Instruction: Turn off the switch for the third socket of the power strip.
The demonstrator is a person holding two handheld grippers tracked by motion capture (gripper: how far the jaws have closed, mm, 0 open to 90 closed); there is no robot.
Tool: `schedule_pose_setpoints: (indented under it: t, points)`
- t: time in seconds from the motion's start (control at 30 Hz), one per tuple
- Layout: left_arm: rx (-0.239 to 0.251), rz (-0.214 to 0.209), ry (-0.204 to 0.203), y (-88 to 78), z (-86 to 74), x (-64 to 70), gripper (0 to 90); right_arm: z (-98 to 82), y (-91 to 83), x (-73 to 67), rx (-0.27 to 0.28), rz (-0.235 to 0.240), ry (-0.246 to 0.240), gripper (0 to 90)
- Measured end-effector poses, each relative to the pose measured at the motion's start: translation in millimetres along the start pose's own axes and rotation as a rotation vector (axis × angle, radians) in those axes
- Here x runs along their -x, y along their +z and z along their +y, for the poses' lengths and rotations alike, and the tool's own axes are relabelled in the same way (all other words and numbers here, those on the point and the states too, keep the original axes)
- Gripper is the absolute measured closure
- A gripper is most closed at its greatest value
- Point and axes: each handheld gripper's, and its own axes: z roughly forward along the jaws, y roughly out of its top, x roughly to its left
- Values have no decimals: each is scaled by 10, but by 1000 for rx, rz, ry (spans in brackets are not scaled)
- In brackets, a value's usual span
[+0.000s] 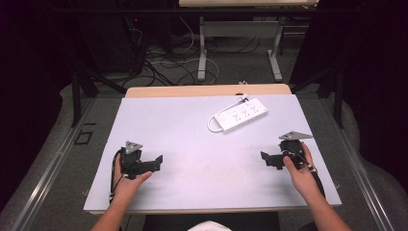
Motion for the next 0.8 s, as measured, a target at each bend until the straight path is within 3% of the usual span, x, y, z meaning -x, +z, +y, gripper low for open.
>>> schedule_pose_setpoints:
  t: [0.8]
  points:
    - [-2, 4, 0, 13, -4, 2, 3, -258, 71, 202, 9, -57, 45, 0]
